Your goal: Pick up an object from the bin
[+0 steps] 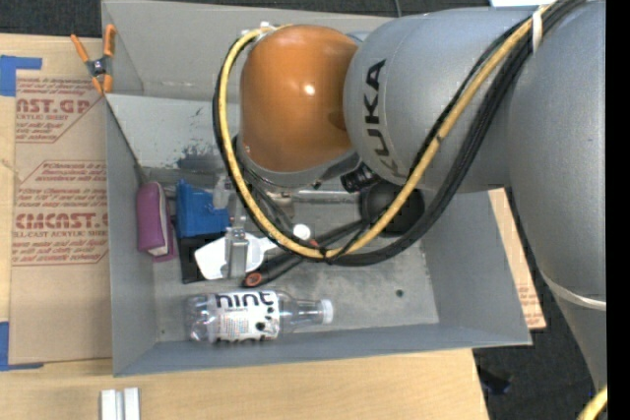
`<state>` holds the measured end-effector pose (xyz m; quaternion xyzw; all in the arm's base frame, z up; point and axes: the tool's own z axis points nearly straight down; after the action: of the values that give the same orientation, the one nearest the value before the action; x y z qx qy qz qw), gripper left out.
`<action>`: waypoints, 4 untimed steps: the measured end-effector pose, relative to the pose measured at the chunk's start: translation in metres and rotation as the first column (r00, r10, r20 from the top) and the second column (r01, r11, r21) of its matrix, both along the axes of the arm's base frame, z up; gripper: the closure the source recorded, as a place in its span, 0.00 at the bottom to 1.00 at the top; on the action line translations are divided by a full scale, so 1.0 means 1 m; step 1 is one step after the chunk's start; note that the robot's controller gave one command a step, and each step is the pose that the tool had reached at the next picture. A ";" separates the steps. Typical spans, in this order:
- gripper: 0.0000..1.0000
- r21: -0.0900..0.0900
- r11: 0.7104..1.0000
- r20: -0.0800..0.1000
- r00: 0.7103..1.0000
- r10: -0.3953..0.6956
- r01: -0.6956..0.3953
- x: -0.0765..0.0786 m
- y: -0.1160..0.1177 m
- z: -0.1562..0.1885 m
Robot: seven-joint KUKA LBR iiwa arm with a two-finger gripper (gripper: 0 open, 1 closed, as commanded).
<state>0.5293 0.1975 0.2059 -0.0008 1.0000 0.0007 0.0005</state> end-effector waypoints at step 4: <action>0.00 0.002 1.000 0.003 1.000 0.014 -0.014 0.015 -0.055 -0.041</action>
Offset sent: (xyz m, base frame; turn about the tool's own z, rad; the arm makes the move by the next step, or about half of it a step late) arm 0.0158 -0.0010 -0.0555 0.0224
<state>0.5440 0.1422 0.1645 -0.0080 1.0000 0.0017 0.0020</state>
